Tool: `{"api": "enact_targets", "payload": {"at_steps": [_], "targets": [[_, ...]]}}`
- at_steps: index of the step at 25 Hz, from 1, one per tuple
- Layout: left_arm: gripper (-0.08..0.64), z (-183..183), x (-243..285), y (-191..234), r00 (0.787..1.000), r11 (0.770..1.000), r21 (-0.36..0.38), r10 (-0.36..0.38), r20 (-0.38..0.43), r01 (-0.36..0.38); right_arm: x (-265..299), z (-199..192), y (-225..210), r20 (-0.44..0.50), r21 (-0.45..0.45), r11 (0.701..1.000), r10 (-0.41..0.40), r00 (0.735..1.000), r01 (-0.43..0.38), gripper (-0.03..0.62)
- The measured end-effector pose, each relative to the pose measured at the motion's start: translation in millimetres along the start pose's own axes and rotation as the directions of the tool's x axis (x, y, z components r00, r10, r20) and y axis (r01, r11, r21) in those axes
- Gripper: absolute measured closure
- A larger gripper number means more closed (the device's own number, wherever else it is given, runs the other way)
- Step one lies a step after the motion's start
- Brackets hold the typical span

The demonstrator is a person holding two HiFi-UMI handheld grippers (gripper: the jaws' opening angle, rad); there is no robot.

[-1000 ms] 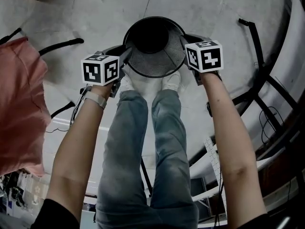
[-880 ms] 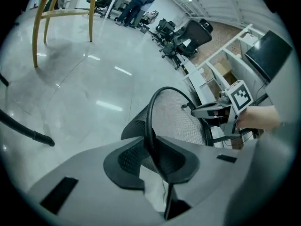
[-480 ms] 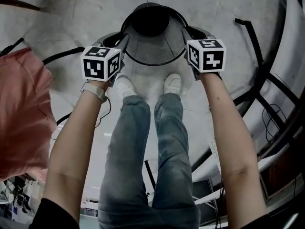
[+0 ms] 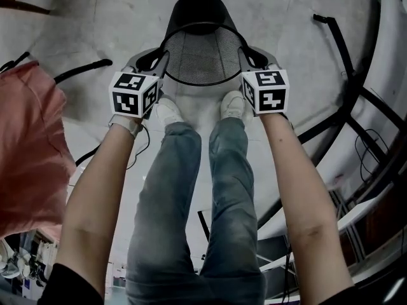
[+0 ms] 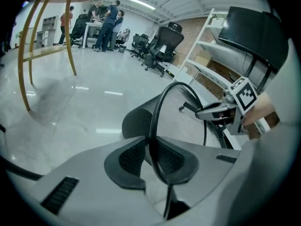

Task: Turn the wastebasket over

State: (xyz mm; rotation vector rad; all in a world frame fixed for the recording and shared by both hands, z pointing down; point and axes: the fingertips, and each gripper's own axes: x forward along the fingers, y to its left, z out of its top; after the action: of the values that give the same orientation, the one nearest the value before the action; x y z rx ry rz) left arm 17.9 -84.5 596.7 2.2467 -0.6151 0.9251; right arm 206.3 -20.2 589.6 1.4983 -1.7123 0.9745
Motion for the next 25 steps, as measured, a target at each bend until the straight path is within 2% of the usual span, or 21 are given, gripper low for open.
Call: {"api": "enact_targets", "payload": {"at_steps": [3, 8, 12, 18, 21, 25], "targets": [[0.491, -24, -6, -9, 0.999, 1.000, 0.004, -0.023, -0.049, 0.023, -7, -30, 14, -0.046, 0.007, 1.000, 0.003, 0.999, -0.002, 0.549], [0.489, -78, -14, -28, 0.984, 0.994, 0.088, -0.045, -0.174, 0.061, -15, -88, 35, -0.103, 0.019, 1.000, 0.015, 0.995, -0.013, 0.547], [0.489, -130, -20, -38, 0.967, 0.988, 0.136, -0.032, -0.254, 0.068, -17, -138, 58, -0.151, -0.006, 0.999, 0.040, 0.988, -0.041, 0.537], [0.489, -194, -17, -48, 0.955, 0.992, 0.126, 0.019, -0.296, 0.019, -10, -198, 77, -0.217, -0.062, 0.996, 0.055, 0.975, -0.070, 0.535], [0.489, -221, -8, -55, 0.945, 0.984, 0.176, 0.031, -0.326, 0.029, -3, -224, 76, -0.243, -0.074, 0.994, 0.059, 0.968, -0.079, 0.535], [0.485, -248, 4, -57, 0.939, 0.976, 0.212, 0.034, -0.343, 0.042, 7, -248, 77, -0.261, -0.149, 0.983, 0.066, 0.963, -0.108, 0.529]]}}
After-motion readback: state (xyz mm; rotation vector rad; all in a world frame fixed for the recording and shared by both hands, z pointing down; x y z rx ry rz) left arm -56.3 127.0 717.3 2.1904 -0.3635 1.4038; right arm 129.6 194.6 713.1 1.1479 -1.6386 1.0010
